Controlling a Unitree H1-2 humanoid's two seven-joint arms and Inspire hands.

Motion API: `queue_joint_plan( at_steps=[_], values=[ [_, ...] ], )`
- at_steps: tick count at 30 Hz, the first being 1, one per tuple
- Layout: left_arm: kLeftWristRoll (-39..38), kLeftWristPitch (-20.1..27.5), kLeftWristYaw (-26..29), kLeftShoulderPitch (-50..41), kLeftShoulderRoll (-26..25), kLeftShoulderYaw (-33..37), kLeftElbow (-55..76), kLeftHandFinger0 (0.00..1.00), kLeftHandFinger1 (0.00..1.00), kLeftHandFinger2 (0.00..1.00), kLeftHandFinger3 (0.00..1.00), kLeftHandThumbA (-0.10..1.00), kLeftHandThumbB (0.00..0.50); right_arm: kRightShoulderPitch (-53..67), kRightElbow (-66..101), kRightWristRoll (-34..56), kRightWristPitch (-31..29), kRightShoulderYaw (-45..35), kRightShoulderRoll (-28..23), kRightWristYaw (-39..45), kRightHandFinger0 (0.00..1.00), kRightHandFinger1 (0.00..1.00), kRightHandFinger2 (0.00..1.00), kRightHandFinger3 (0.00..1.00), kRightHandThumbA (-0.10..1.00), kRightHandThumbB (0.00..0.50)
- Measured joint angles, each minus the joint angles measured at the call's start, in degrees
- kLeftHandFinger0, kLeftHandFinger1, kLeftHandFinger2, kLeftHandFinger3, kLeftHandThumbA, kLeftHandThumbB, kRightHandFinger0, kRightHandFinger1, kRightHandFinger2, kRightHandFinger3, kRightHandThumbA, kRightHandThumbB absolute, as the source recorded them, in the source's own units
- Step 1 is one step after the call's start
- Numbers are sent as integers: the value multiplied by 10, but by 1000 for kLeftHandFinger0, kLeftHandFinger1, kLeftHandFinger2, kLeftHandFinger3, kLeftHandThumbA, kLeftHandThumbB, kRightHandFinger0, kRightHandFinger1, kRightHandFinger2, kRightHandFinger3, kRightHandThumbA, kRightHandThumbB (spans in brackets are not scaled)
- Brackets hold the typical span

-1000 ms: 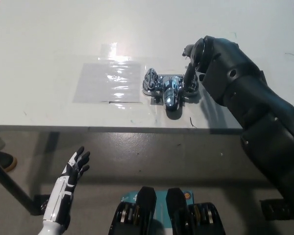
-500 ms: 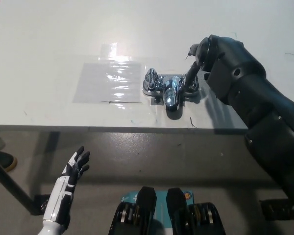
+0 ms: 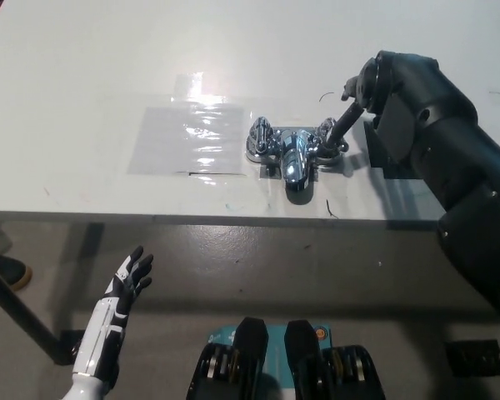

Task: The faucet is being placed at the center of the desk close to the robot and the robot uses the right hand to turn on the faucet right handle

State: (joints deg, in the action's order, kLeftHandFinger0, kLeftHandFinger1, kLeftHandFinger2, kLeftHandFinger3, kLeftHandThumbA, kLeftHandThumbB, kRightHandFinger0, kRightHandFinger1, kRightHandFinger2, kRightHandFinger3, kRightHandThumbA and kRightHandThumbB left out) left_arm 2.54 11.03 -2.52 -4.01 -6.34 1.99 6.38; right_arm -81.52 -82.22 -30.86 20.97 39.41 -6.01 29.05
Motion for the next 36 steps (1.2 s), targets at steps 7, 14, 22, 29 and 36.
queue_joint_plan(
  at_steps=[7, 14, 22, 29, 36],
  values=[
    [0, 0, 0, 2, 0, 0, 0, 1000, 1000, 1000, 1000, 1000, 362, 0, 0, -2, -10, 7, -7, 20, 1000, 1000, 1000, 1000, 1000, 266],
    [0, 1, 0, 4, 0, 0, -1, 1000, 1000, 1000, 1000, 1000, 370, 5, 1, -4, -13, 6, -6, -23, 1000, 1000, 1000, 1000, 961, 319],
    [1, 0, 0, 4, 0, 1, -2, 1000, 1000, 1000, 1000, 1000, 386, 28, 2, -1, -12, -10, 4, -93, 1000, 1000, 1000, 1000, 861, 317],
    [1, 0, 0, 4, 0, 3, -3, 1000, 1000, 1000, 1000, 1000, 374, 52, 2, -2, -2, -17, 15, -155, 1000, 1000, 1000, 1000, 844, 333],
    [1, 0, 0, 3, 0, 4, -3, 1000, 1000, 1000, 1000, 1000, 380, 56, 2, -2, 4, -16, 17, -192, 1000, 1000, 1000, 1000, 659, 386]
  ],
)
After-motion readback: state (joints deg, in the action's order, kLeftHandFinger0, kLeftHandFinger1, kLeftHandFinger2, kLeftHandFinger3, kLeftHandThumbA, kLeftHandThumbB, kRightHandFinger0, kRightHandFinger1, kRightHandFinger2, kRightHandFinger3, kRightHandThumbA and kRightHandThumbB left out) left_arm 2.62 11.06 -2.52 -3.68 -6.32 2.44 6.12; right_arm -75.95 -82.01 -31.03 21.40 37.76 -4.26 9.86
